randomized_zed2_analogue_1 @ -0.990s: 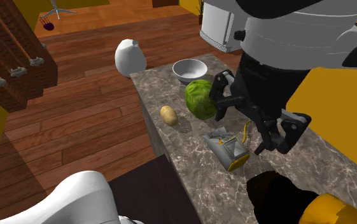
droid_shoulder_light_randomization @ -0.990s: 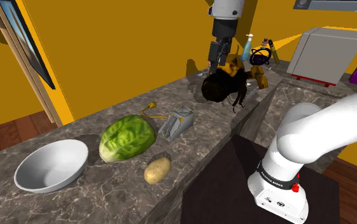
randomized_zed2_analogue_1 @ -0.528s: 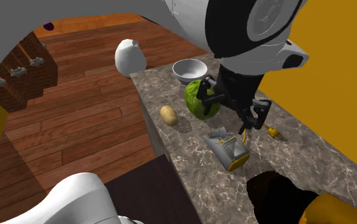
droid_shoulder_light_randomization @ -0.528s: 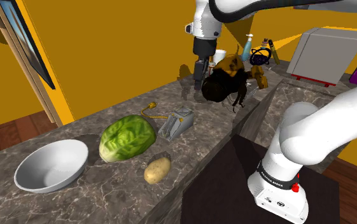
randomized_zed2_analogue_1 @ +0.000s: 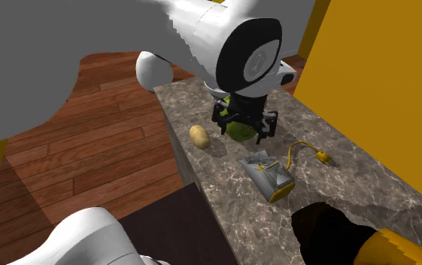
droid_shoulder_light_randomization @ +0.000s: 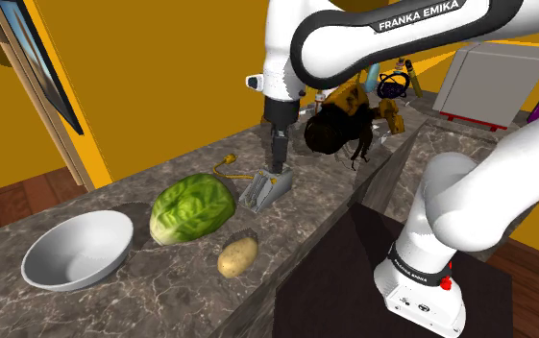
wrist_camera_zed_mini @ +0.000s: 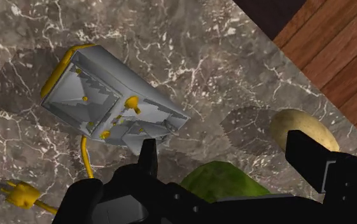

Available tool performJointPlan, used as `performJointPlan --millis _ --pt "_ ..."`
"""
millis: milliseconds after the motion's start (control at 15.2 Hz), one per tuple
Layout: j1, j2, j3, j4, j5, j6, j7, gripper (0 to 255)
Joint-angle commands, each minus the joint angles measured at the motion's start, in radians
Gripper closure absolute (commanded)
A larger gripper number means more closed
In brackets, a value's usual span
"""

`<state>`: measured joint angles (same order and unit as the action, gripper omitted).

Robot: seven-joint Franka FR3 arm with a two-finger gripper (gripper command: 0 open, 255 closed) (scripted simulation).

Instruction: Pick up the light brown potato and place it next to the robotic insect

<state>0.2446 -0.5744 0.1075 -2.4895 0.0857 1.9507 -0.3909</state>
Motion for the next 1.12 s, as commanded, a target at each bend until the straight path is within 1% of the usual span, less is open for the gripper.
performJointPlan --millis 0,858,1056 --pt "0.034 0.027 0.019 -0.021 0.012 0.056 -0.036 0" --pt "0.244 0.247 0.149 -0.118 0.073 0.414 -0.258 0" --pt "0.244 0.271 0.155 -0.128 0.072 0.449 -0.258 0"
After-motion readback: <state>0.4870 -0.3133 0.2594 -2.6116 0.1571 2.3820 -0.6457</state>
